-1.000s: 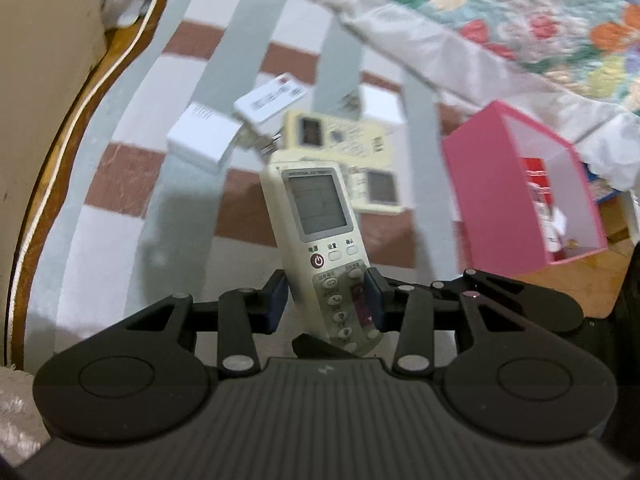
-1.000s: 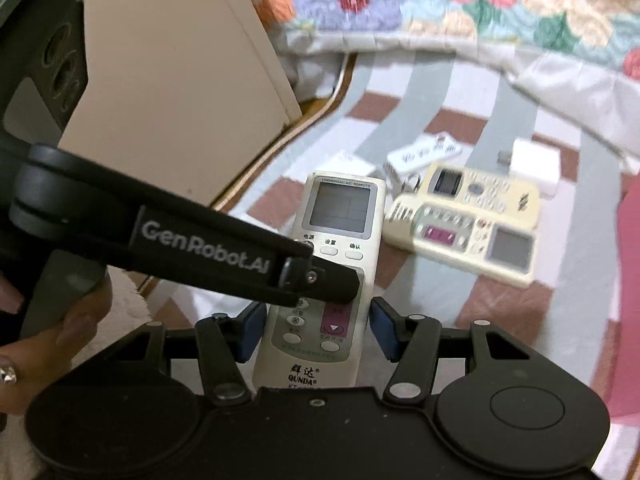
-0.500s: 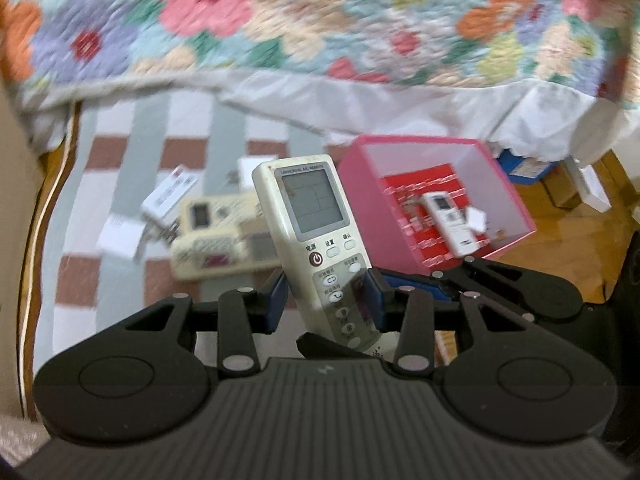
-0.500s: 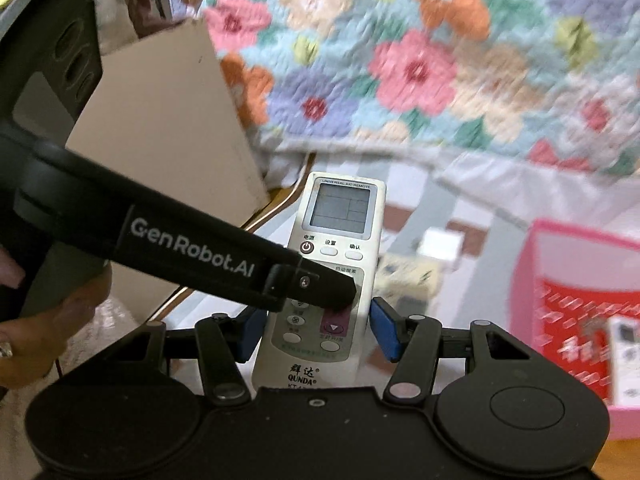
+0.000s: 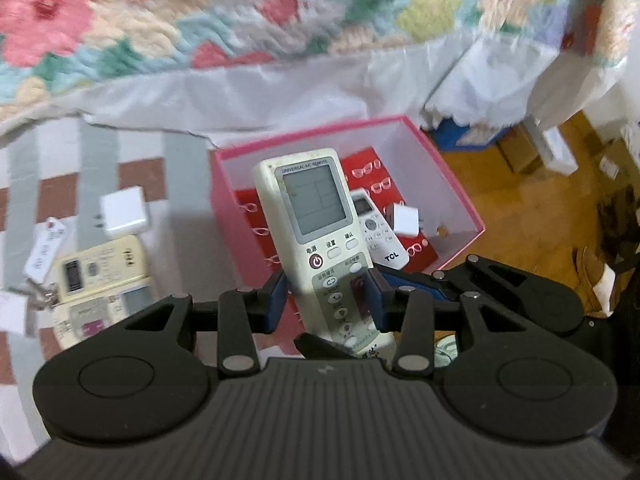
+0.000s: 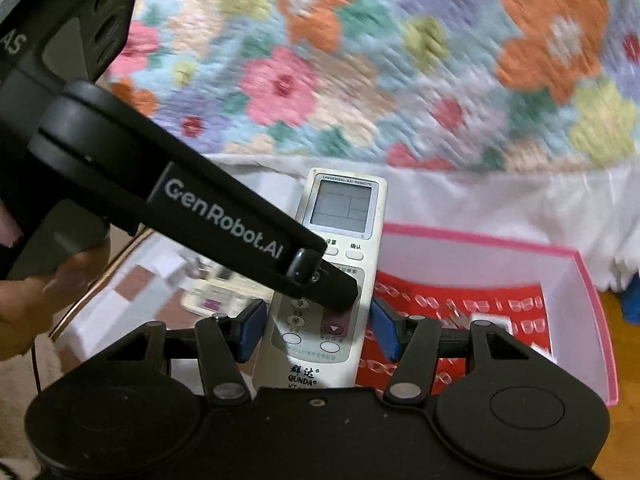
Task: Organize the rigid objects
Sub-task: 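Carry the grey remote with the left gripper into the pink box and open, then reach the left gripper to the cream remote with purple buttons and grasp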
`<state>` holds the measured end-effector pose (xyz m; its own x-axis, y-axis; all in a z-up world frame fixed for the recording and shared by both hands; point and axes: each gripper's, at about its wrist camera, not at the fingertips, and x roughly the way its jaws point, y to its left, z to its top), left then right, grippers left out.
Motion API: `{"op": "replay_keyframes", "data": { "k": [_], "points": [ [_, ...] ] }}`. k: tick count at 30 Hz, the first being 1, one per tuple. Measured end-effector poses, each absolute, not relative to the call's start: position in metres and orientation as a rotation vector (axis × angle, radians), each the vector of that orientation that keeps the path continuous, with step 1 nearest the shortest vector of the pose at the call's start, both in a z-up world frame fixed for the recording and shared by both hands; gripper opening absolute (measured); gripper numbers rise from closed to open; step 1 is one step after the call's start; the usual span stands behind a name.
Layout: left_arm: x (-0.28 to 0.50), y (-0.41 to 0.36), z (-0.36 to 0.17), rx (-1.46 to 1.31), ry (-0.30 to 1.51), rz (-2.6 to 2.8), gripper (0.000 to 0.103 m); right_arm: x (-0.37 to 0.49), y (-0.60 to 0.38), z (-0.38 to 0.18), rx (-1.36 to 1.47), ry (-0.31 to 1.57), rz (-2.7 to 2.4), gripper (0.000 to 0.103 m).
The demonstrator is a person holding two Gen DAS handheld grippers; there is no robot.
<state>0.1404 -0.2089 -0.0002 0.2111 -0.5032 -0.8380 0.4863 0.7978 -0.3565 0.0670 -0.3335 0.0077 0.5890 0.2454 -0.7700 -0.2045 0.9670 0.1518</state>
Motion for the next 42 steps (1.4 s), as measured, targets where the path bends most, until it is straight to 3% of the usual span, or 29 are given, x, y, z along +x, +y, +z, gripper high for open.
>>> {"op": "replay_keyframes", "data": {
  "k": [11,20,33,38,42],
  "points": [
    [0.18,-0.272,-0.063,0.086,1.324,-0.624,0.04,0.098,-0.385,-0.058,0.202,1.032,0.26,0.062],
    [0.186,-0.244,-0.058,-0.005,1.289,-0.587,0.048,0.108,-0.377,-0.092,0.238,1.101,0.292,0.064],
    [0.139,-0.164,0.026,0.03,1.104,-0.657,0.051,0.055,-0.33,0.019,0.06,0.862,0.378,0.064],
    [0.133,-0.123,0.044,0.076,1.013,-0.636,0.057,0.042,-0.294,0.045,0.046,0.783,0.498,0.074],
    [0.139,-0.083,0.037,0.075,1.008,-0.593,0.06,0.046,-0.258,0.04,-0.01,0.786,0.559,0.077]
  ]
}}
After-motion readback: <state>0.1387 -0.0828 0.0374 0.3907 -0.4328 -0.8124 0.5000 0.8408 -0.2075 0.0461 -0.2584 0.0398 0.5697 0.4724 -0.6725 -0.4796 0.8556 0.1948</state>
